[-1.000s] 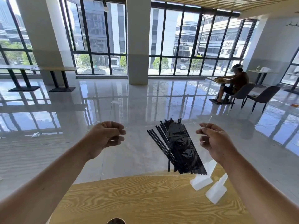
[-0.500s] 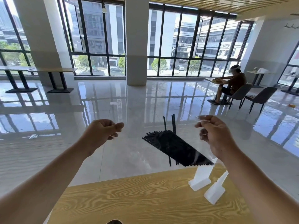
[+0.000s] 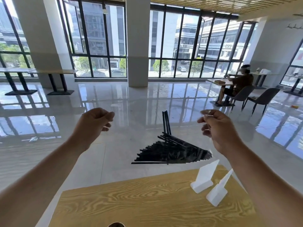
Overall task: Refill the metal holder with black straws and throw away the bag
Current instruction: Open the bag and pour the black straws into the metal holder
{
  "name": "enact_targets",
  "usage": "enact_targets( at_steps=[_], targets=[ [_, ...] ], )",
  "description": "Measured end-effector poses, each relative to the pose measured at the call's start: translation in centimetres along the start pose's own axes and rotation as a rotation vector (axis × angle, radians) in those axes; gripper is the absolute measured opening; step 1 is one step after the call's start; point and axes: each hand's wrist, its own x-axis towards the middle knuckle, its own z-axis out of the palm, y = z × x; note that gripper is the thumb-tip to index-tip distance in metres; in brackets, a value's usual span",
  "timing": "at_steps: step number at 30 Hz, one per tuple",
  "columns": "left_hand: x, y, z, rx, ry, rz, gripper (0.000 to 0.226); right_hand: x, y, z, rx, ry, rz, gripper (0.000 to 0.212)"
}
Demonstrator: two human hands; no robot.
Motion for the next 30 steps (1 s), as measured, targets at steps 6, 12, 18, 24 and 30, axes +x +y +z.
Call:
enact_targets(
  at_steps=[6,12,18,24,30],
  targets=[
    [-0.3,1.7,0.2,0.231,0.198,0.085,0.018,-0.2,-0.6,0.8,0.175,-0.107,0.068,0.030],
    [0.0,2.6,-0.1,0.295,0.199,0.138,0.025,-0.4,-0.9,1.1,0.148,-0.099,0.031,0.030],
    [-0.3,2.6,-0.6,0.067,0.128,0.140,0.024,-0.1,-1.3,0.7,0.123,-0.010,-0.023,0.029],
    [-0.6,3.1,-1.2,0.025,0.076,0.165,0.025,-0.4,-0.8,0.5,0.105,-0.020,-0.026,0.030],
    [-0.6,2.1,-1.6,0.011,0.030,0.087,0.023,-1.3,0.5,0.3,0.133,-0.055,0.043,0.026]
  ],
)
